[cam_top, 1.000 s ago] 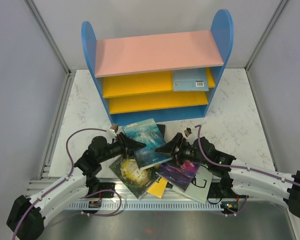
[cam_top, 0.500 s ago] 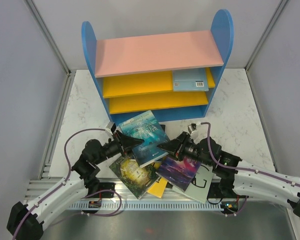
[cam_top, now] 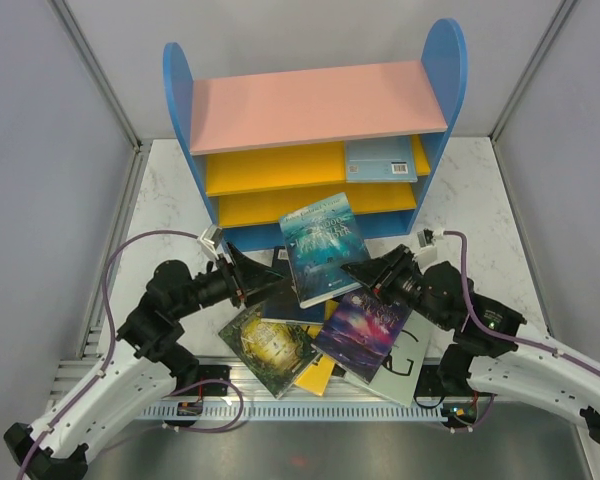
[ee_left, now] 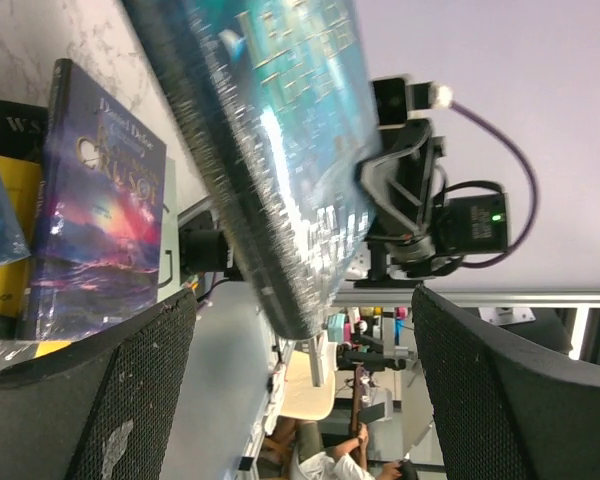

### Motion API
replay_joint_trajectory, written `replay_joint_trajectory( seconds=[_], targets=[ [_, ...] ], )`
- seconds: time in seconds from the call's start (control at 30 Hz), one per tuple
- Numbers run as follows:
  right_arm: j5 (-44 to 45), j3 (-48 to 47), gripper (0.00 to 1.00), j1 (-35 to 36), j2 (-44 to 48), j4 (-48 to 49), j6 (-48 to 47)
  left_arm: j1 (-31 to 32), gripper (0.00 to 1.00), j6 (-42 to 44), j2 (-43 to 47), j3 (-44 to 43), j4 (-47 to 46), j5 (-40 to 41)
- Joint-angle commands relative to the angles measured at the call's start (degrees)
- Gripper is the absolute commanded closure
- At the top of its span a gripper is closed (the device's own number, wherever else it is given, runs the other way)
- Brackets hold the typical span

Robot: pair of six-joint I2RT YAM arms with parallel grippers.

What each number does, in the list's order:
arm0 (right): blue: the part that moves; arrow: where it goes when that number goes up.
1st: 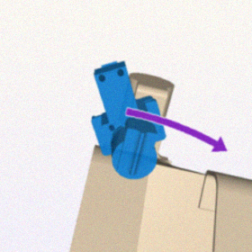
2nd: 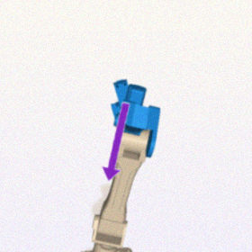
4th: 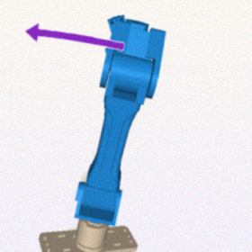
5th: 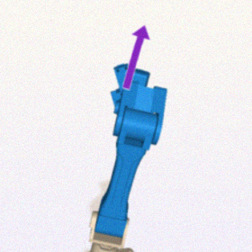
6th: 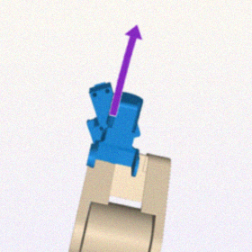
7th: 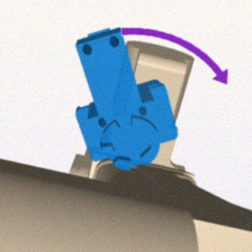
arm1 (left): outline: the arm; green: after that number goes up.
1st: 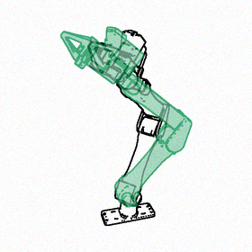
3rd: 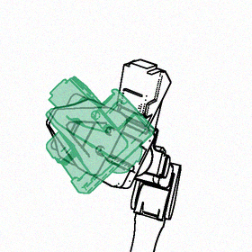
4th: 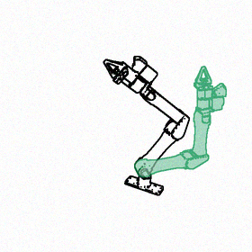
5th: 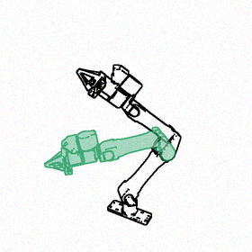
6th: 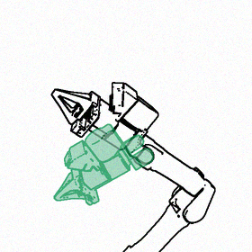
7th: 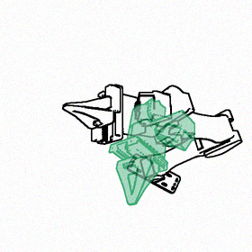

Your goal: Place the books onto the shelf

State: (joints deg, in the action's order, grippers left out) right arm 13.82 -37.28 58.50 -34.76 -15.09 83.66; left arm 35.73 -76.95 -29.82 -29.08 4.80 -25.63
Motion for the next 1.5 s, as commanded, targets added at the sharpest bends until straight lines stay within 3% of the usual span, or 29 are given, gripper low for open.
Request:
replay_joint_trajectory(
  seconds=[0.0, 0.27, 0.43, 0.53, 0.87, 1.03, 1.2, 1.47],
  targets=[
    [1.56, -9.56, 1.00, 0.04, -1.09, 7.80, -2.27, -0.31, 0.10, 5.14, 1.08, -0.89, 5.57, -0.48],
    [-2.30, -18.79, 1.00, -0.31, -8.03, 8.24, -4.29, -0.22, 0.10, 5.75, 1.70, -0.80, 6.54, -0.12],
    [-0.38, -20.46, 1.00, -1.46, -8.48, 8.68, -4.47, -0.22, 0.10, 6.02, 1.70, -0.89, 6.63, -0.21],
    [-4.57, -21.69, 1.00, -6.28, -10.57, 9.82, -3.24, -0.30, 0.10, 6.20, 1.70, -0.89, 6.72, -0.21],
    [-26.80, -26.71, 1.00, -37.11, -18.50, 16.13, 1.15, -0.31, 0.11, 7.16, 1.87, -2.12, 7.77, -0.56],
    [-34.73, -26.45, 1.00, -47.93, -20.52, 20.27, 5.01, -0.31, 0.11, 8.39, 2.84, -2.82, 10.49, -0.04],
    [-37.47, -23.63, 1.00, -53.40, -20.08, 23.09, 7.75, -0.31, 0.11, 9.62, 2.84, -3.61, 11.99, 0.32],
    [-32.64, -21.70, 1.00, -53.93, -22.54, 21.95, 6.96, -0.31, 0.11, 11.64, -0.93, -5.55, 11.81, -0.04]
  ],
)
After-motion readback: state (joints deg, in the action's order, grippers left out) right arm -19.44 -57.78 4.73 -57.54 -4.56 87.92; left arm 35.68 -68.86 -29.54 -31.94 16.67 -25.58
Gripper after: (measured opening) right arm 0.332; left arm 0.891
